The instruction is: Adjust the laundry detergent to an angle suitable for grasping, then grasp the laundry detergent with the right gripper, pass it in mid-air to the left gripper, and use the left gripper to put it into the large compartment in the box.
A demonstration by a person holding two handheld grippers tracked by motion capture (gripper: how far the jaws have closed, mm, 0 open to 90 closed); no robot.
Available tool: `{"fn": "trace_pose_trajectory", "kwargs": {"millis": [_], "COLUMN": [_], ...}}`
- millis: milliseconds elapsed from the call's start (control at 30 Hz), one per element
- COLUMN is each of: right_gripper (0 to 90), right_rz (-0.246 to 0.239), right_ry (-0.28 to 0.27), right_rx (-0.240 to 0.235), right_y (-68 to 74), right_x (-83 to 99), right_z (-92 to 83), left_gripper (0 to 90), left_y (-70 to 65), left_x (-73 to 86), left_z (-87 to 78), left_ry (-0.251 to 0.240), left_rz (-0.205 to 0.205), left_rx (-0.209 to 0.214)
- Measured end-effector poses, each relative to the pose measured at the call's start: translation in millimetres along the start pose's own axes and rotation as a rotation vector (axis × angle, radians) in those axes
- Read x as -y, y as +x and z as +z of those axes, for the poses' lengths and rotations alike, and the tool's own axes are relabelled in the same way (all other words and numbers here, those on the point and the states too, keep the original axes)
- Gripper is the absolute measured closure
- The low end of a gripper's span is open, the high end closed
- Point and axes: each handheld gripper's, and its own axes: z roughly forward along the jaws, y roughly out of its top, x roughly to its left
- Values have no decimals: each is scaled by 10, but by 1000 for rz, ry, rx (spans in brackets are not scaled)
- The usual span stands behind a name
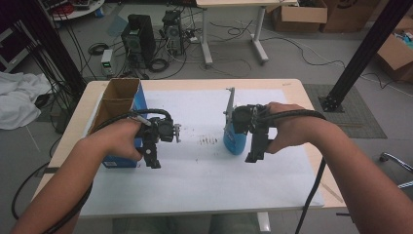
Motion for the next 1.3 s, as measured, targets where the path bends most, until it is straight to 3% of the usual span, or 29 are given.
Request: {"fn": "trace_pose_trajectory", "kwargs": {"millis": [367,500,867,1300], "right_gripper": [0,0,0,0], "right_rz": [16,15,17,29], "right_ry": [-10,-15,-6,-14], "right_rx": [12,10,18,10], "right_y": [-42,-62,-133,-61], "right_x": [59,70,24,77], "right_z": [2,16,19,109], "left_gripper": [1,1,1,1], "left_y": [20,8,14,-36], "left_x": [-8,-33,79,39], "left_z": [-51,-72,-141,-144], "left_ry": [-2,0,-20,-23], "left_rz": [-16,0,-14,2], "left_rx": [3,4,-16,-16]}}
